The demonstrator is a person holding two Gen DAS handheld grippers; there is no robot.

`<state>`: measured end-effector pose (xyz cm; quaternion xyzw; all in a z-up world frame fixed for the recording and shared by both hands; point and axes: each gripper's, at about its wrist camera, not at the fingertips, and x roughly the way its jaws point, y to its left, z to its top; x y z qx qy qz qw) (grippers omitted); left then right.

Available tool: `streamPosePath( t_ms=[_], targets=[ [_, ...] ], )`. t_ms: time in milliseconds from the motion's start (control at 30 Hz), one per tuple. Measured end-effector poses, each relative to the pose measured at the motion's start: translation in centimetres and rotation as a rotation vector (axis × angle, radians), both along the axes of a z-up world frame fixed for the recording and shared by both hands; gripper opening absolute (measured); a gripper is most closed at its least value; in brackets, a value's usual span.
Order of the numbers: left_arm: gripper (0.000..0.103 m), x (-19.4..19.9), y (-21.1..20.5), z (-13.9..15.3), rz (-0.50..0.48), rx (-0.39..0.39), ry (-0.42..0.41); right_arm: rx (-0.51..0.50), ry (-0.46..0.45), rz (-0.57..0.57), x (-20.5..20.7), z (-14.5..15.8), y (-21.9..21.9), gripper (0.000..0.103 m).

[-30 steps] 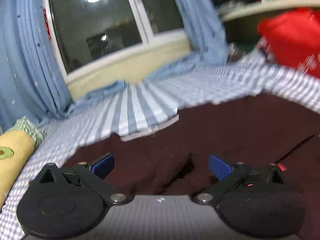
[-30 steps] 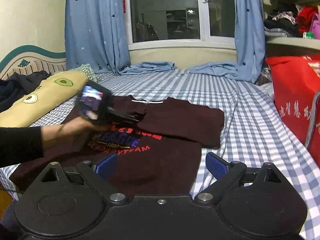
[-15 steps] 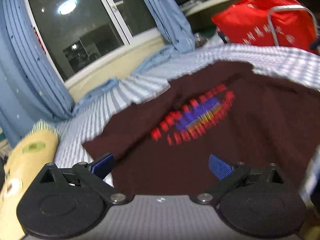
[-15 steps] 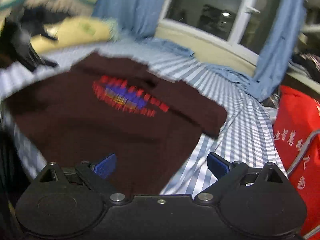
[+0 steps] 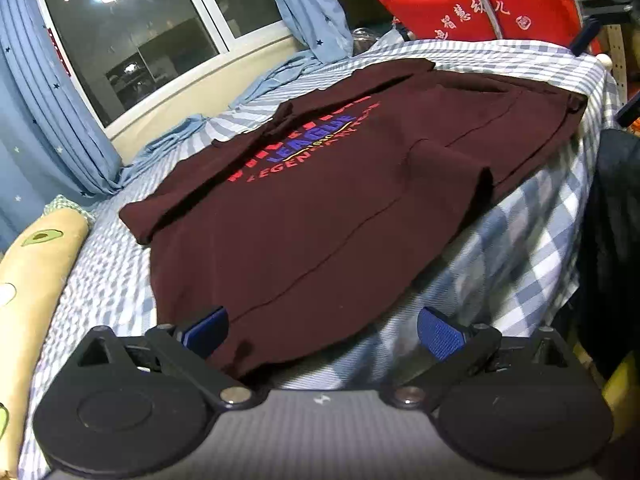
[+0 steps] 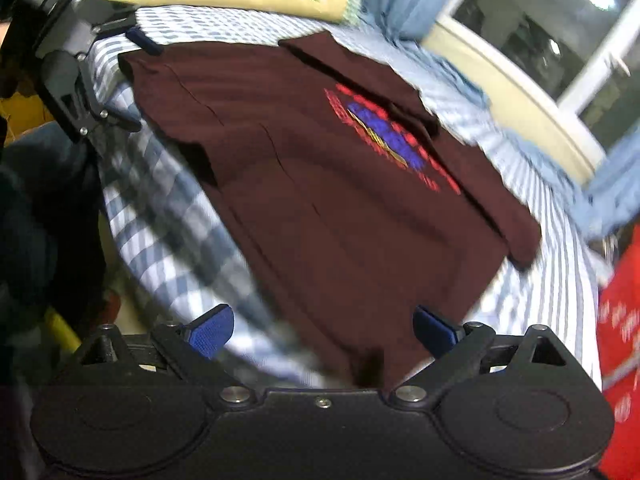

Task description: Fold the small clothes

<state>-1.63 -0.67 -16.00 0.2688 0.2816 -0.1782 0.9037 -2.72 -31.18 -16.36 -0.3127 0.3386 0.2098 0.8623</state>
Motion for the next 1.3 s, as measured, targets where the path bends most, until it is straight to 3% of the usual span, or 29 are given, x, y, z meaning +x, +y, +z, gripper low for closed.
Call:
streamPosePath(
  t_ms=[200, 333, 400, 567, 667, 800, 1100, 1300],
  targets=[
    [0.102, 0.7, -1.3, -0.3, -0.031, 0.030, -0.007, -0.004, 0.090, -0.232, -5.2, 5.2, -7.5, 0.097],
    [0.102, 1.0, -1.8, -0.4, -0.041, 0.011, -0.014, -0.062, 0.189, -0.237, -7.5, 7.2, -9.2, 0.100],
    [0.102, 1.0, -2.0, -0.3, -0.030, 0.006, -0.026, -0.094, 0.106, -0.177, -7.4, 5.9, -7.6, 0.102],
    [0.102, 0.7, -1.2, 0.6, 0.030, -0.017, -0.048, -0.040, -0.071, -0.094, -3.9, 0.3, -3.8, 0.094],
    [0.102, 0.5, -0.5, 1.2, 0.072, -0.033, -0.061, -0.108, -0.139, -0.019, -1.8, -2.7, -2.1, 0.087],
    [0.102, 0.4, 0.1, 1.5, 0.110, -0.060, -0.065, -0.194, -0.182, 0.063, -0.4, -5.1, -0.8, 0.087],
    [0.102, 0.7, 0.4, 1.9, 0.133, -0.076, -0.070, -0.322, -0.240, 0.121, 2.1, -7.0, 0.1, 0.087],
    [0.102, 0.9, 0.8, 2.0, 0.154, -0.092, -0.066, -0.267, -0.317, 0.096, 2.7, -5.2, 0.0, 0.087]
  ],
)
